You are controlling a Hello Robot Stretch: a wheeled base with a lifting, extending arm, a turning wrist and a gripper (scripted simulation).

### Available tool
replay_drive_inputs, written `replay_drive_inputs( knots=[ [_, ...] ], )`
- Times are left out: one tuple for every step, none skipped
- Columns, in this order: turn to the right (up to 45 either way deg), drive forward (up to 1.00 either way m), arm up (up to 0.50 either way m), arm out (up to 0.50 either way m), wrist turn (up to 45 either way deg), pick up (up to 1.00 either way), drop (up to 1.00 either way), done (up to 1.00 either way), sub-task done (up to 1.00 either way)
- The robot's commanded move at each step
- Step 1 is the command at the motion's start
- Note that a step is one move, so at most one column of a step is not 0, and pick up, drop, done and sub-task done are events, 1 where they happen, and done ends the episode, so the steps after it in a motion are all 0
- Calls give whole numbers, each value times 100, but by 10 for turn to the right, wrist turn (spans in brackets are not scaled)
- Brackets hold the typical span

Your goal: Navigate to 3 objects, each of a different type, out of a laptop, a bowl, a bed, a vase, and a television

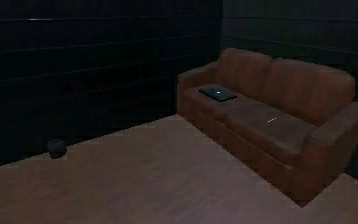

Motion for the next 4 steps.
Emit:
replay_drive_inputs(
  knots=[
    [120,0,0,0,0,0,0,0,0],
    [0,100,0,0,0,0,0,0,0],
    [0,20,0,0,0,0,0,0,0],
    [0,0,0,0,0,0,0,100,0]
  ],
)
